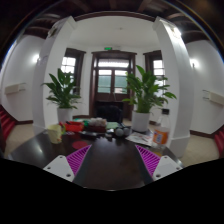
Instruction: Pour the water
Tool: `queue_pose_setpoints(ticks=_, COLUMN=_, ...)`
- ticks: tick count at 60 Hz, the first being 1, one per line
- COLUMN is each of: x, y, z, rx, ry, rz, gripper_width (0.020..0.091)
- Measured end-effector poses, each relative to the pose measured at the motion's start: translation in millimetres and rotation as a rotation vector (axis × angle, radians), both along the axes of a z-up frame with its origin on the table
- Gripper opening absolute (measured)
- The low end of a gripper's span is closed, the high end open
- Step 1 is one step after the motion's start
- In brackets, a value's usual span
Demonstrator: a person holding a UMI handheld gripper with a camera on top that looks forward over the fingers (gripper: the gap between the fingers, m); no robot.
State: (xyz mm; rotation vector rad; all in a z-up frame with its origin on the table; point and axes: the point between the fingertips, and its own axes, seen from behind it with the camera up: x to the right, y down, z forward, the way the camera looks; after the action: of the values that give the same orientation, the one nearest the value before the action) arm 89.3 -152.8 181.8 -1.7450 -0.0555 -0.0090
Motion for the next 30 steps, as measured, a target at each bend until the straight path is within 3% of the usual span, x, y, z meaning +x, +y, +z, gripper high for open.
queue_pose_setpoints(ticks=15, x=103, y=6, z=-3, rx=0.015, ry=-0.023, rz=-0.176, gripper_width=0.085)
queue_pose_setpoints(ticks=30, x=131, y=73, z=-15, rx=0.055, ry=-0.012, rz=-0.177, gripper_width=0.0848)
